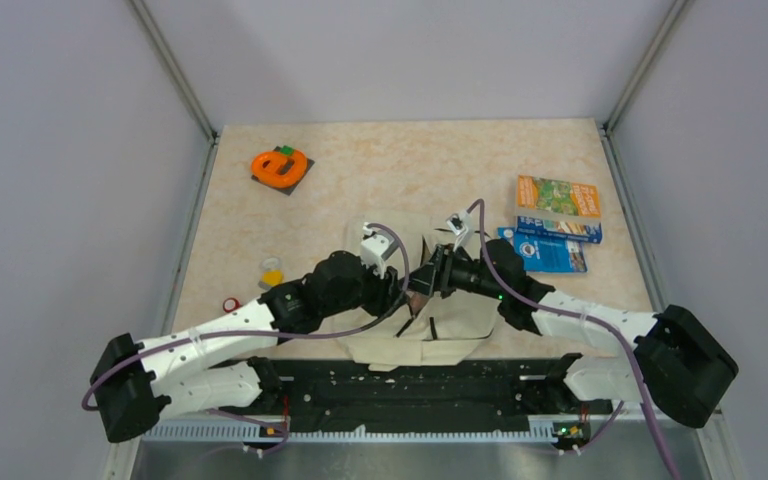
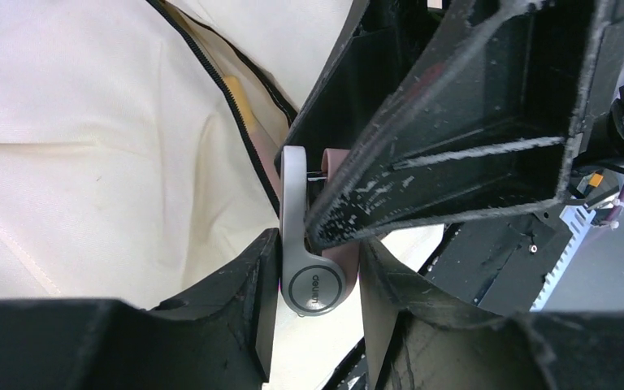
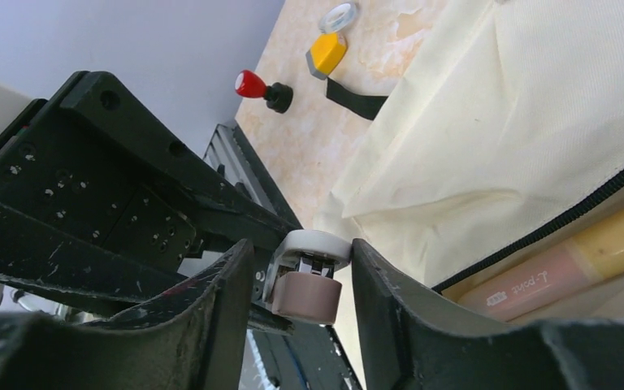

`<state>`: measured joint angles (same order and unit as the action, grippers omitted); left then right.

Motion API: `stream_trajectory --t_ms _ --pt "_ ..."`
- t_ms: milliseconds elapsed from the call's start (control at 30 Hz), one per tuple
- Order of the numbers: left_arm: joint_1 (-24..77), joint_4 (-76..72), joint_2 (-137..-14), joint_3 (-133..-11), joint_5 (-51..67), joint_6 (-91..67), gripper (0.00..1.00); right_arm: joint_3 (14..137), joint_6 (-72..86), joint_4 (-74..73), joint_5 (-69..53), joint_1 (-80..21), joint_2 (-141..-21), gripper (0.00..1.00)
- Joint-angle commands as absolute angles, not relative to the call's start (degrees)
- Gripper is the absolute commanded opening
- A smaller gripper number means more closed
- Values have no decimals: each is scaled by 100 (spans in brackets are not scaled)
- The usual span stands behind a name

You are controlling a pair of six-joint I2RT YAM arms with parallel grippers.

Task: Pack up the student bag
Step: Place the stationery in the student bag.

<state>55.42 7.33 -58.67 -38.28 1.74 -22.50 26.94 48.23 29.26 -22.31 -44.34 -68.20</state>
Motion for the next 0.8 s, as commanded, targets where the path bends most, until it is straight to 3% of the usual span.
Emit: stream_trajectory --t_ms 0,133,300,367,467,767 --pt "5585 253 -5883 -4080 -198 -2198 42 2817 4877 3287 -2311 -4509 -6844 44" --pt "5607 247 -5876 -4077 -299 -2197 42 2786 4882 3283 -2291 -4507 -6847 39" --pt "5616 256 -5854 -4060 -387 -2197 45 2720 4887 3274 -2204 -4500 -6813 20" --pt "5615 298 -5848 -4080 -473 -2241 61 2617 4900 3313 -1949 -4504 -6685 11" --pt "5616 438 -5805 -4117 -620 -2285 87 2325 4859 3336 -1363 -4500 -6204 5" --pt "5599 1117 -5728 -3912 -1940 -2653 94 1901 4176 2367 248 -4509 -5529 0"
